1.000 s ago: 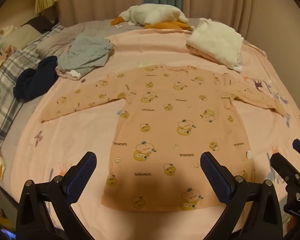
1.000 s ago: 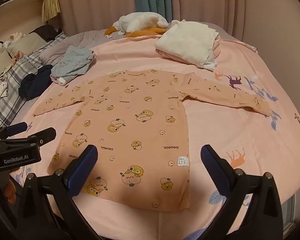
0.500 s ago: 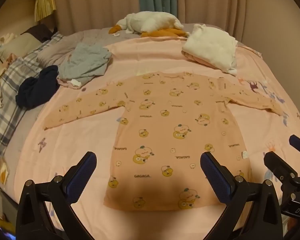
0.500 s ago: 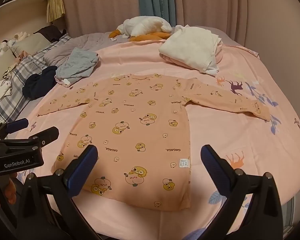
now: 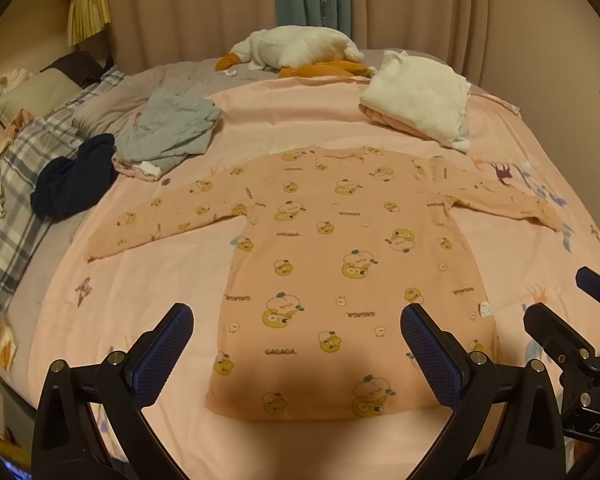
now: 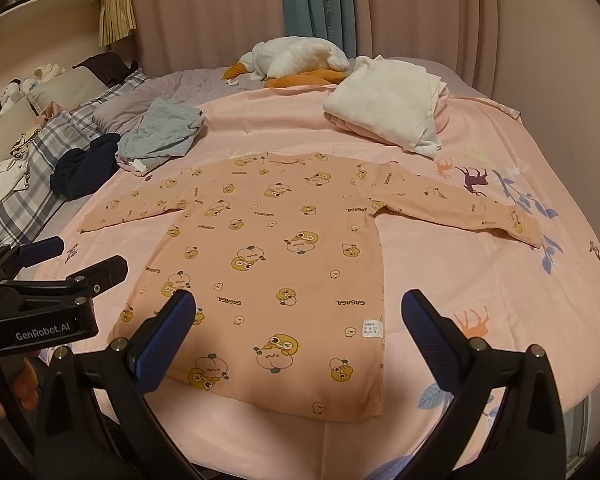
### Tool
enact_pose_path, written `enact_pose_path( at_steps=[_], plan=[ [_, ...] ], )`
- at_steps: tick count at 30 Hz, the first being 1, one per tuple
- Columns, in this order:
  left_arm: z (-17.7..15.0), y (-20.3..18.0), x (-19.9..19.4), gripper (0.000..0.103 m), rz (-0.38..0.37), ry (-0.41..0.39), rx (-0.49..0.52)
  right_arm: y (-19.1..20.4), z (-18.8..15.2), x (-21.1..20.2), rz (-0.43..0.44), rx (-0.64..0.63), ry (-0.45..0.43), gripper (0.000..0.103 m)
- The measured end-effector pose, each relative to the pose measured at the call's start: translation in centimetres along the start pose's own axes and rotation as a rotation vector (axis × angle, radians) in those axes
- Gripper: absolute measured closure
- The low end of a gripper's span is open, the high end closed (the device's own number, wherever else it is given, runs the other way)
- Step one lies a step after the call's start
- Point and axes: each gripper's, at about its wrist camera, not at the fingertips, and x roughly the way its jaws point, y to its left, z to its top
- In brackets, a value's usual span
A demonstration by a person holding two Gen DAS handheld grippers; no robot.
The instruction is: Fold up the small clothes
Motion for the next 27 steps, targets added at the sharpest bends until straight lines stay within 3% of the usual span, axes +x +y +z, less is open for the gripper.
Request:
enact_pose_path(
  at_steps=[27],
  plan=[
    [-0.45,-0.51,-0.07,0.001,0.004,-0.002,0.005,0.18,-0.25,-0.57,0.006,0.003,-0.008,0.0]
  ],
)
